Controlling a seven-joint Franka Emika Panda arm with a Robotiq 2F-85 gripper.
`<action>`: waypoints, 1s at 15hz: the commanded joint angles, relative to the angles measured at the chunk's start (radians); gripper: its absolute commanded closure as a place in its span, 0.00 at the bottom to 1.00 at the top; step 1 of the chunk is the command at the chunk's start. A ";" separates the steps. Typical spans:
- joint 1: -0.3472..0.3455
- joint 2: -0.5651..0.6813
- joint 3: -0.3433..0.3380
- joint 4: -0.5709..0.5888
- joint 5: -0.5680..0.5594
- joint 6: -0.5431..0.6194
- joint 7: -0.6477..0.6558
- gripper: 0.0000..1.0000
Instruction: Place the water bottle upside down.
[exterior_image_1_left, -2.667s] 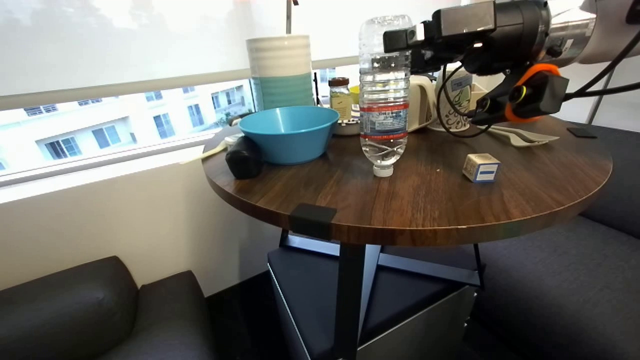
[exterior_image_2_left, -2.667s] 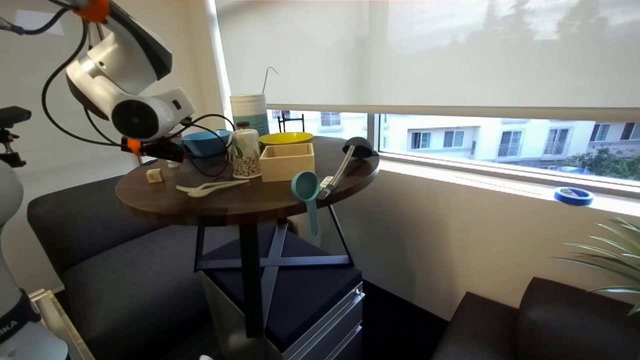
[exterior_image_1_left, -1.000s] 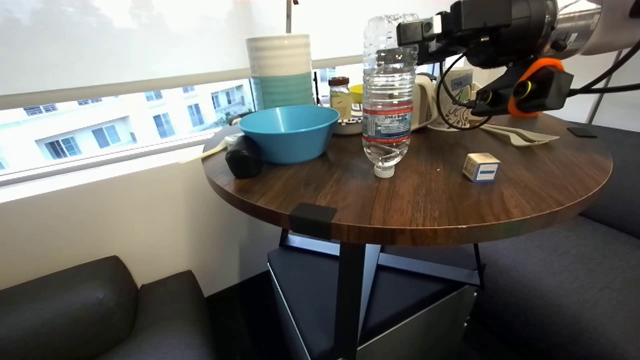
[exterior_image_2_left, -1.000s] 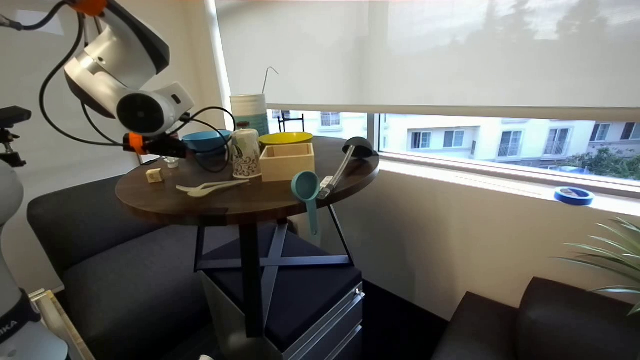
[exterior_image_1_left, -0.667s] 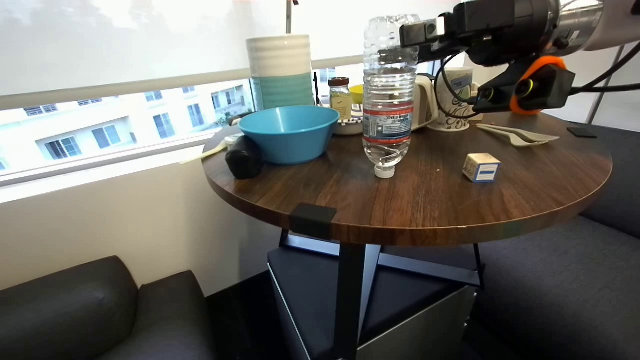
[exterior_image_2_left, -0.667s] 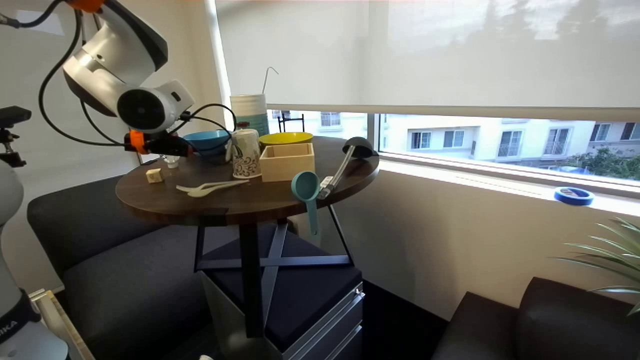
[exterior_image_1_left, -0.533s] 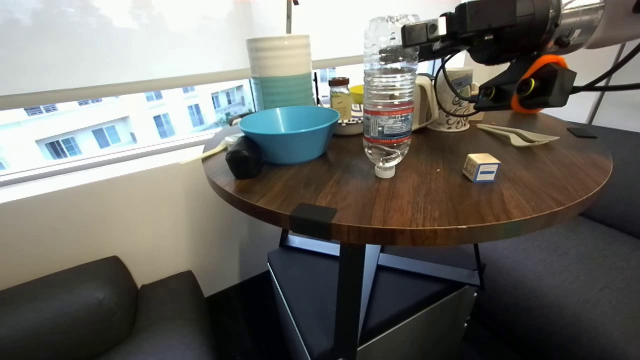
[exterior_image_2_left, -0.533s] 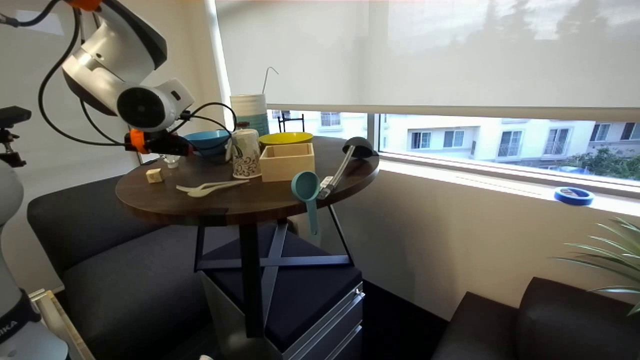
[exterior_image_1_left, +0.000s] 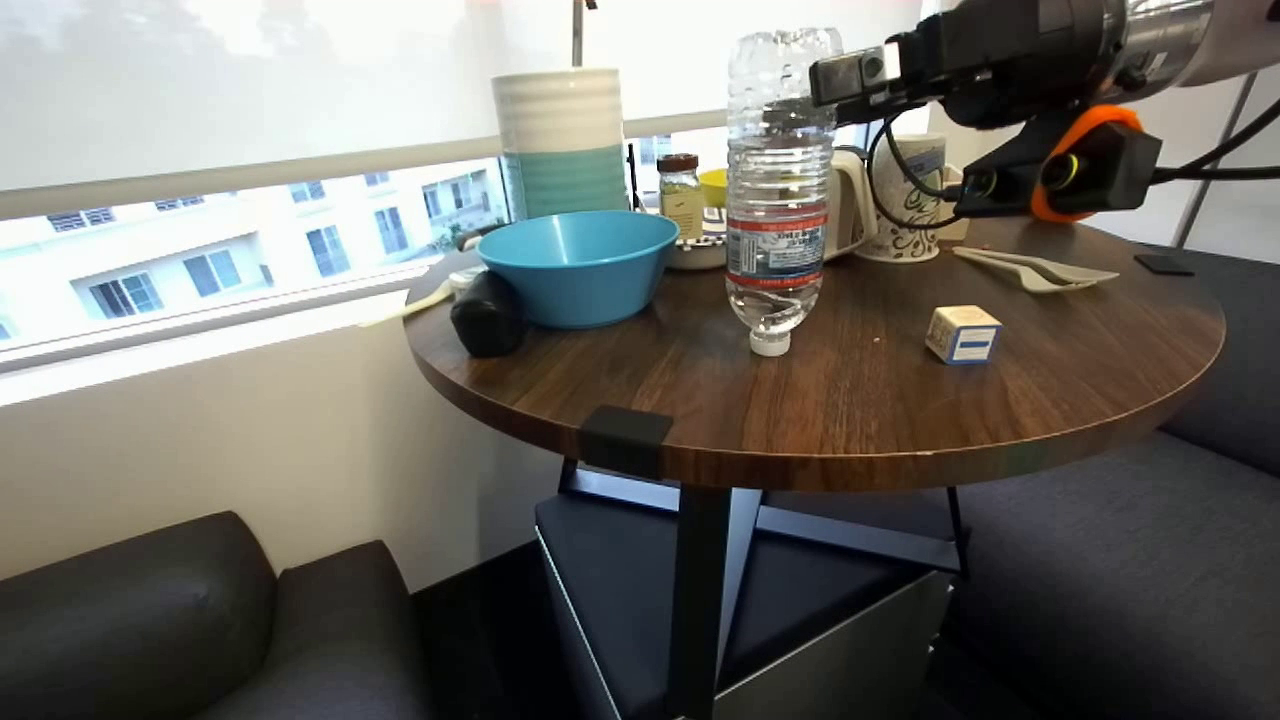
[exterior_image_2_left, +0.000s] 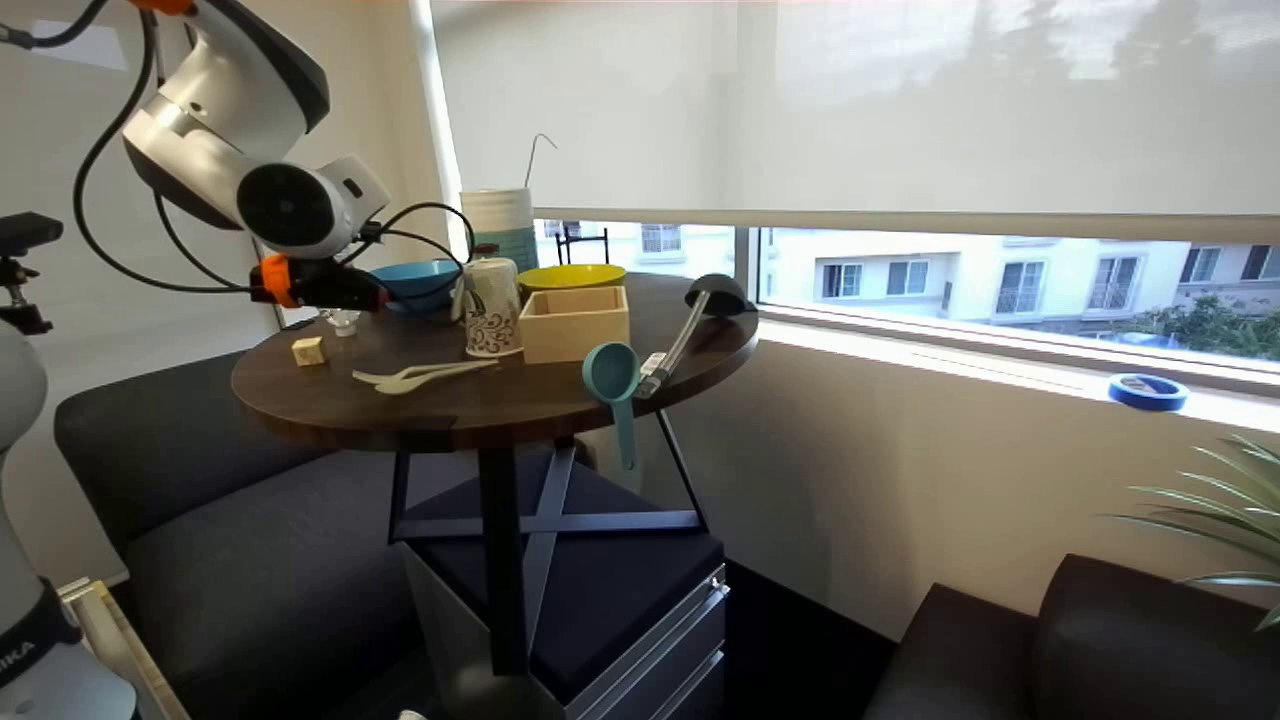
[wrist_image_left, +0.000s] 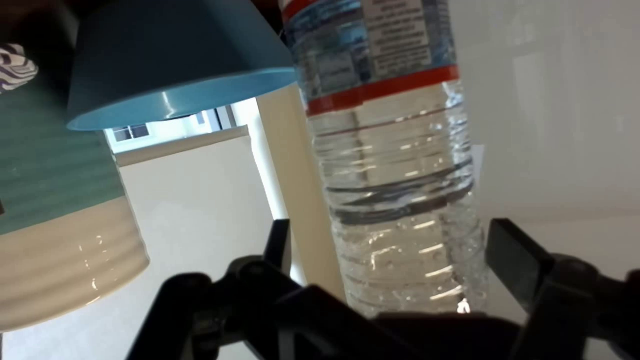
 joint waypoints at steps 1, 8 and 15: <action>-0.004 -0.016 0.007 0.000 -0.072 0.034 0.068 0.00; -0.239 0.040 0.196 -0.001 -0.159 -0.029 0.200 0.00; -0.675 0.016 0.519 0.001 -0.257 -0.191 0.345 0.00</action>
